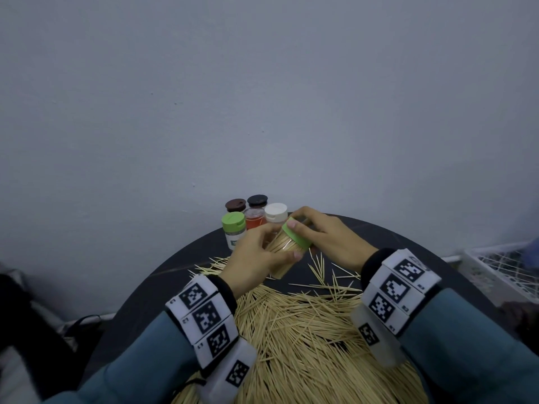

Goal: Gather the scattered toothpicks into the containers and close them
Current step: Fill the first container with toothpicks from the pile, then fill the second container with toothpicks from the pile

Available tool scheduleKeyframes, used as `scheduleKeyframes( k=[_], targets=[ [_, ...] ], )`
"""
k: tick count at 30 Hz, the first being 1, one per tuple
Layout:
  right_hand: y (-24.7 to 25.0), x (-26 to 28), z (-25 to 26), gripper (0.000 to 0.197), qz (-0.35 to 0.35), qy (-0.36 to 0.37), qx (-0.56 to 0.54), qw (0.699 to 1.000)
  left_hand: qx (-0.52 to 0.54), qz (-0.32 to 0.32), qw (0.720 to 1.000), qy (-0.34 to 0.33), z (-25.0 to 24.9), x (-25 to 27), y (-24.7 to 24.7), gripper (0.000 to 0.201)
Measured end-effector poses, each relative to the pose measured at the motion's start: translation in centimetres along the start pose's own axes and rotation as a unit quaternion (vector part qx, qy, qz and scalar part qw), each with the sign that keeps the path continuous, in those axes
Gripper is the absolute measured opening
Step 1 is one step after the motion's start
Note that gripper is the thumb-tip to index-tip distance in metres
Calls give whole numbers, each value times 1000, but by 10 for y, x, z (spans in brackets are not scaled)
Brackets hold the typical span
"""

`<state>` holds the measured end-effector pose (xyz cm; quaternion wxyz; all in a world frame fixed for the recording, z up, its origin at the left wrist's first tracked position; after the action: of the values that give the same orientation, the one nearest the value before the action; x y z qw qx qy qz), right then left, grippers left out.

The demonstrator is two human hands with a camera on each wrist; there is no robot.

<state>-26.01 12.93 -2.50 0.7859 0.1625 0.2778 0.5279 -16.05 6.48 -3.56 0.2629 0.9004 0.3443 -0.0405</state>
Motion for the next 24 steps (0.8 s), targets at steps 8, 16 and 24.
scheduleKeyframes(
  k=[8,16,24],
  targets=[
    [-4,1,-8,32,-4,-31,4,1000,-91,-29,995,-15,-2,-1,-3,50],
    [-20,6,-5,48,52,-75,6,996,-83,-40,995,39,15,-1,27,52],
    [-53,22,-34,57,272,-144,282,909,-85,-140,979,125,53,-2,99,63]
  ],
)
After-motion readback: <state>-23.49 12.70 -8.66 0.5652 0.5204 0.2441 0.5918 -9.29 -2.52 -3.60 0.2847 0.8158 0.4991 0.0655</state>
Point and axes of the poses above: each hand's wrist, its own x-axis away from the middle knuckle, its own y-axis out of the back of the hand, z = x × y, the point moved 7 cm from there along -x, towards the middle knuckle, and after that the axes turned 1 degree about -z, right-handed, at the moved point
